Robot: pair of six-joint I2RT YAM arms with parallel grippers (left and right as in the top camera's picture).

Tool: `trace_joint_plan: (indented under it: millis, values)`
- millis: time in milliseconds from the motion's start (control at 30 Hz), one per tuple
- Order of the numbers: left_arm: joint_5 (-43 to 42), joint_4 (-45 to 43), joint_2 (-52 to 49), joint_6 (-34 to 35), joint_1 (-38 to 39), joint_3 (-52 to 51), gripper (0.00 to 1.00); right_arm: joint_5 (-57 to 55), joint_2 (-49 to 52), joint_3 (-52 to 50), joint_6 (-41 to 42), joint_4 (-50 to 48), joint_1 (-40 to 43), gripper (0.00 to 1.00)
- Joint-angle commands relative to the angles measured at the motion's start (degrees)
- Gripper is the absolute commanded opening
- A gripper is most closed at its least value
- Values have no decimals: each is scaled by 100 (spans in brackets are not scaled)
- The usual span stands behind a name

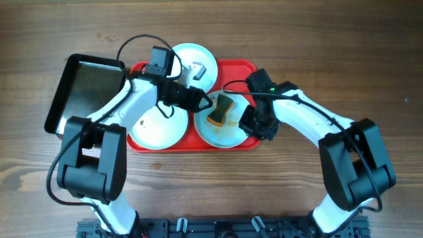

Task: Clean dirty plates on tray and stack at the side
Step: 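Scrub the right plate with the sponge in the left gripper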

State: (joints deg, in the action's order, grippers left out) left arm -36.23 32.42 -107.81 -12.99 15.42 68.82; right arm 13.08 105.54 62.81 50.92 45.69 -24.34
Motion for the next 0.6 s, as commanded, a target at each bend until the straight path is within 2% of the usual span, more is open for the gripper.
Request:
trace_joint_plan:
  millis: [0,167,300,567]
  values:
    - [1300,306,9,-1381,295,162,50,-11,114,-50,-129,66,-24,4]
    - [2013,367,13,-1532,763,173,41,33,114,-50,-136,70,-24,4]
    - [2092,293,13,-1495,1025,188,41,33,114,-50,-146,114,-24,4]
    - [2055,302,13,-879,938,673,43,31,114,-50,-210,155,-24,4]
